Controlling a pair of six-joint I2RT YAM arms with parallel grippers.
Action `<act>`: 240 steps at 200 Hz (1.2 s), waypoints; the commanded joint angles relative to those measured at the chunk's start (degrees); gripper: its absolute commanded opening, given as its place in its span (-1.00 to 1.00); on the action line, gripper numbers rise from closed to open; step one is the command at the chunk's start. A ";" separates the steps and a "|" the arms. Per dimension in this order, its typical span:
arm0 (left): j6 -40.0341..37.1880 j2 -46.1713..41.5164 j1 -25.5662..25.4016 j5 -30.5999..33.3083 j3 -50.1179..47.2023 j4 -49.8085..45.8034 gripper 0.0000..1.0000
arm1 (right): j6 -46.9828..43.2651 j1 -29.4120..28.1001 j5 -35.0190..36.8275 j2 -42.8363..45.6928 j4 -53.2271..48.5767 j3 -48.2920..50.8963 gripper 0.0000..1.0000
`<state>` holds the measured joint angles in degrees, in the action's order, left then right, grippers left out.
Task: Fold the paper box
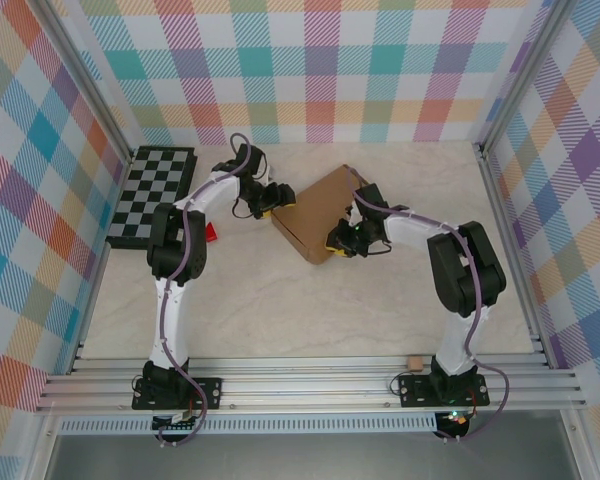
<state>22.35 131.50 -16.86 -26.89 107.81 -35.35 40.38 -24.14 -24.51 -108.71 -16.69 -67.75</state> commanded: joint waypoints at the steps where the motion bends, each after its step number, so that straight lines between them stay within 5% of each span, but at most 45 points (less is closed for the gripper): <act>1: 2.56 0.69 -1.92 -2.21 -2.27 -0.68 0.44 | 2.43 -0.38 -2.70 -2.10 5.52 1.20 -0.58; 55: 5.47 -0.22 -3.53 -2.67 -4.50 1.81 0.44 | 4.41 -0.61 -4.00 -3.24 8.42 2.09 -0.60; 160: 4.01 1.10 -1.35 4.82 -2.12 -2.88 0.44 | -1.05 -1.59 3.46 9.43 -8.10 0.98 -0.55; 240: 4.72 1.14 -1.46 5.10 -2.23 -2.97 0.44 | 0.79 -7.23 2.69 5.15 -6.74 -0.93 -0.56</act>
<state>26.20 131.39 -17.50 -24.36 106.00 -32.82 41.10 -30.37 -21.71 -100.88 -23.03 -66.65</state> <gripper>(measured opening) 0.721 0.221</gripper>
